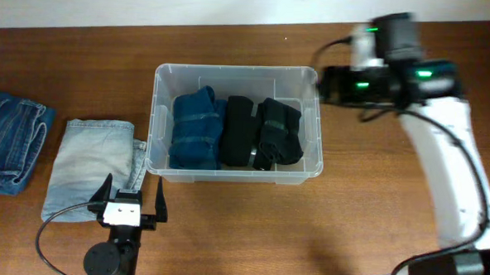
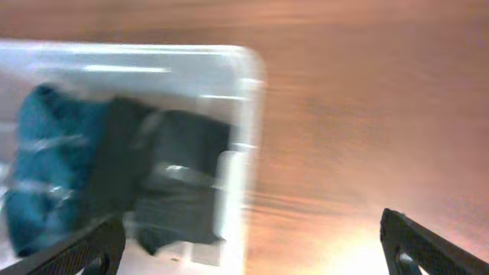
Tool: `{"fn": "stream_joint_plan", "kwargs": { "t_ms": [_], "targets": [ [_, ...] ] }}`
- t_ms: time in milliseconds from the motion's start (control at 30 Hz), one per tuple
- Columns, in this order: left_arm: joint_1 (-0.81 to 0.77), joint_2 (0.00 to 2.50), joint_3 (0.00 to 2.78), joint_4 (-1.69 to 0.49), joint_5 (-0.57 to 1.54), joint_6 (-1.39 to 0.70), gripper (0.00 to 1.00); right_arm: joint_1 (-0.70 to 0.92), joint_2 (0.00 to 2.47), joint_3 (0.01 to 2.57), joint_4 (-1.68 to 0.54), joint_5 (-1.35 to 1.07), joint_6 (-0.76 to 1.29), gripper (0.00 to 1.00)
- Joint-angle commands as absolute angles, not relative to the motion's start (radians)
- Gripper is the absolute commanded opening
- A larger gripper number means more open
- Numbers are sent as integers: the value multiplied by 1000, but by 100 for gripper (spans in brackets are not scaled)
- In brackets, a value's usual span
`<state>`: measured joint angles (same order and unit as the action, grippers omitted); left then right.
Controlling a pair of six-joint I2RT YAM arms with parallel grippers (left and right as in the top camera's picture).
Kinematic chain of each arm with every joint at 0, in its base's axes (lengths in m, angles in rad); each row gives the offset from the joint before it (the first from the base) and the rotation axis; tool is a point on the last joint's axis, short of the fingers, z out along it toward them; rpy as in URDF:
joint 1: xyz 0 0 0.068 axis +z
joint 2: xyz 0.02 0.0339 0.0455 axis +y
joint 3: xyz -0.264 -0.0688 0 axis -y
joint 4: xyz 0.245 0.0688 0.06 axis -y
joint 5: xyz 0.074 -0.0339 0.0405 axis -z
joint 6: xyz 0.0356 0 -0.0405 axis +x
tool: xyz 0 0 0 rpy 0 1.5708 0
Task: Pack container
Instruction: 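Open the right gripper and raise it back to the right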
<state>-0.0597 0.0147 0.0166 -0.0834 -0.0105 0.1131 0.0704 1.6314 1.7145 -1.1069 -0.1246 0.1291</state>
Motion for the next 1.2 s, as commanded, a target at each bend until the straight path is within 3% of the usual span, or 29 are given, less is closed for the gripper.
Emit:
{"fn": "stream_joint_plan", "kwargs": {
  "t_ms": [0, 367, 900, 1167],
  "targets": [
    [-55, 6, 9, -83, -3, 129, 99, -67, 1609, 1723, -1140, -120, 127, 99],
    [-55, 6, 9, -83, -3, 129, 100, -356, 1615, 1721, -1235, -120, 127, 99],
    [-56, 6, 30, -35, -18, 71, 99, -387, 1615, 1721, -1234, -120, 127, 99],
    [-56, 87, 318, -373, -183, -164, 99, -387, 1615, 1721, -1235, -120, 127, 99]
  ]
}}
